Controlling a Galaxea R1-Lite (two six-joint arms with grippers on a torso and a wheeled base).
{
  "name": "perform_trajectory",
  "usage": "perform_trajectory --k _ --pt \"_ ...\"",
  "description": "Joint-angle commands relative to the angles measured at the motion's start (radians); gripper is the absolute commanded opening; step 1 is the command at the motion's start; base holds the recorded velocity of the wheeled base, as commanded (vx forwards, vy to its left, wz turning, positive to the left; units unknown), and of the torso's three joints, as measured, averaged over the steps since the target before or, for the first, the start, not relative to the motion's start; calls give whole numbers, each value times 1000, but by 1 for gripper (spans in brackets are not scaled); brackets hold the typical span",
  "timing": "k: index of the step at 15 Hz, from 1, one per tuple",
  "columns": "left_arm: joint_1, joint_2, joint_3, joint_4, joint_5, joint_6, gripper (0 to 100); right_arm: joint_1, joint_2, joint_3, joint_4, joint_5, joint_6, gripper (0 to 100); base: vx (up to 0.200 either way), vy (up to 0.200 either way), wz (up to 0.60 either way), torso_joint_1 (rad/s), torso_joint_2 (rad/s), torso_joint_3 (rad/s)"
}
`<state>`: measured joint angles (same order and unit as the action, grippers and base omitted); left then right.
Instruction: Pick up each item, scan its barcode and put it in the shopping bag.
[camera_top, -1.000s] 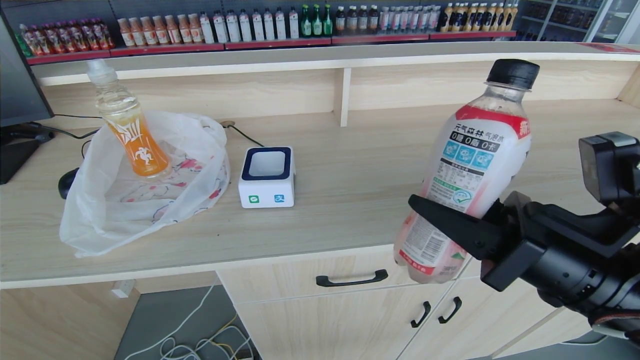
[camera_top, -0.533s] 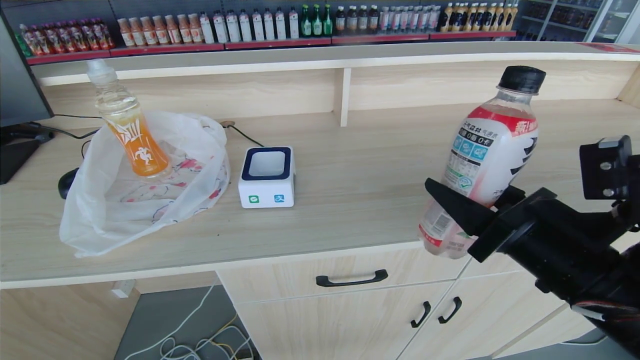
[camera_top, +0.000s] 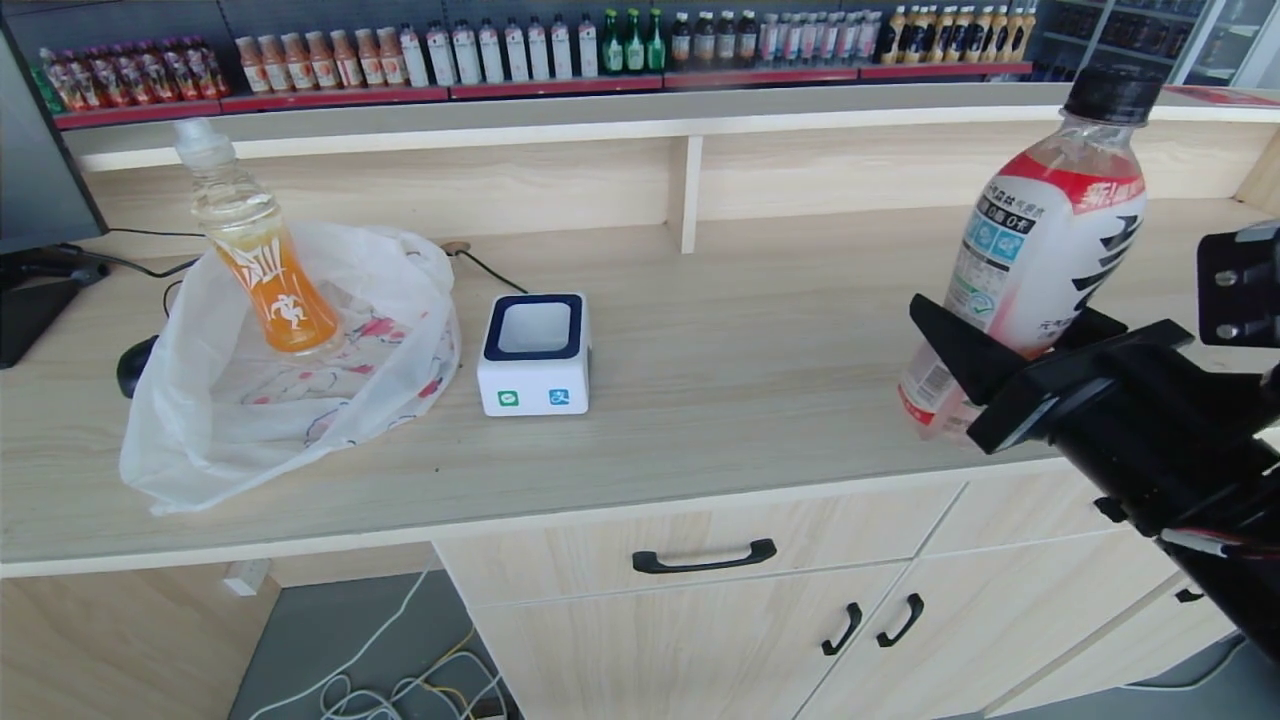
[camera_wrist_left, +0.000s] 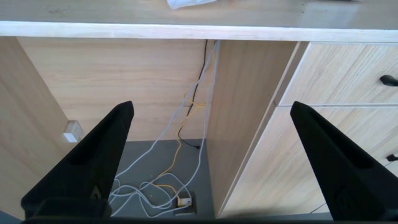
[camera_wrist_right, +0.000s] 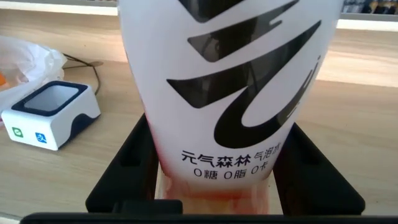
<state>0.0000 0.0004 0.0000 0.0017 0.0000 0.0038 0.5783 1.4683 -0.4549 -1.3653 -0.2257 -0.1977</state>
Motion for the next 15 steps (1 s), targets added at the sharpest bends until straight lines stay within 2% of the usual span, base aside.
perform_trajectory --k 1,4,7,15 --pt "0 0 0 0 0 -1 100 -2 -3 -16 0 -32 1 0 0 200 0 2 2 -2" --pt "2 1 0 0 0 -10 100 -2 -2 -19 0 -37 4 0 0 200 0 5 1 4" --pt "2 1 -2 0 0 -10 100 11 9 -28 0 -35 50 0 0 200 0 1 -2 4" --pt "2 1 0 1 0 -10 100 11 20 2 -1 -33 53 0 0 200 0 -5 2 1"
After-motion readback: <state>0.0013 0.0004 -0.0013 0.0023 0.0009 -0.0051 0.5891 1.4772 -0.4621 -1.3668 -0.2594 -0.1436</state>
